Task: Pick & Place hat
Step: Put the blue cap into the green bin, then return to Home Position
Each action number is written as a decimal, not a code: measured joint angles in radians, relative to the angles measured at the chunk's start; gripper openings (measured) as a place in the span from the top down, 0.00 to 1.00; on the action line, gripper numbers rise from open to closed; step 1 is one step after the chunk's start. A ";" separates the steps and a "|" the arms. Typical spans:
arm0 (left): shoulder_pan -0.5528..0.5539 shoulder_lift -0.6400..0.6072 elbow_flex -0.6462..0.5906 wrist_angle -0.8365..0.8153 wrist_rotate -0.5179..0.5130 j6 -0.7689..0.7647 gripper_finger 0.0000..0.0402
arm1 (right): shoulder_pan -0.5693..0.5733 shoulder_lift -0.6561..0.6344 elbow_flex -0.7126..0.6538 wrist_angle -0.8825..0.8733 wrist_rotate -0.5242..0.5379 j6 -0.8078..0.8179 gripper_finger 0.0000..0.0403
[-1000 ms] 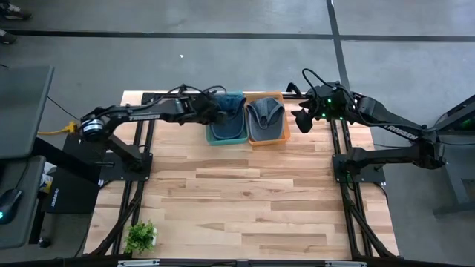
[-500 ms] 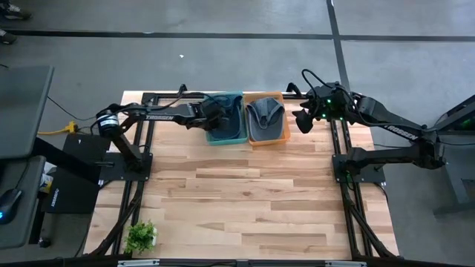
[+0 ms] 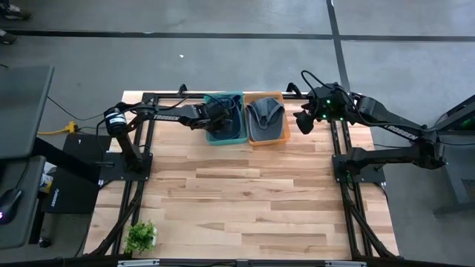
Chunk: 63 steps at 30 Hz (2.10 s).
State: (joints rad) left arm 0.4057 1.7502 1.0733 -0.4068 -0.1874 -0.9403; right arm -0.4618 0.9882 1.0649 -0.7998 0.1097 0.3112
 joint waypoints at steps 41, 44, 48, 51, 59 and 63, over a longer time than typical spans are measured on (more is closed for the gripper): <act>-0.223 -0.220 0.308 -0.254 -0.230 0.390 1.00 | 0.000 -0.086 0.000 -0.027 -0.068 -0.111 0.42; -0.242 -0.289 0.181 -0.124 -0.212 0.360 1.00 | 0.000 -0.148 -0.036 0.015 -0.102 -0.110 0.42; -0.272 -0.432 -0.042 0.140 -0.151 0.355 1.00 | 0.000 -0.282 -0.178 0.110 -0.187 -0.061 0.42; -0.298 -0.560 -0.199 0.331 -0.114 0.390 1.00 | 0.000 -0.385 -0.279 0.164 -0.240 -0.021 0.42; -0.321 -0.824 -0.542 0.762 -0.083 0.414 1.00 | 0.000 -0.625 -0.504 0.496 -0.330 0.079 0.42; -0.322 -0.926 -0.711 0.902 -0.088 0.389 1.00 | 0.000 -0.697 -0.593 0.602 -0.331 0.190 0.42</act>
State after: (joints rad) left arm 0.0841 0.8238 0.3620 0.4955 -0.2758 -0.5513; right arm -0.4618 0.2908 0.4720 -0.1981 -0.2217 0.5011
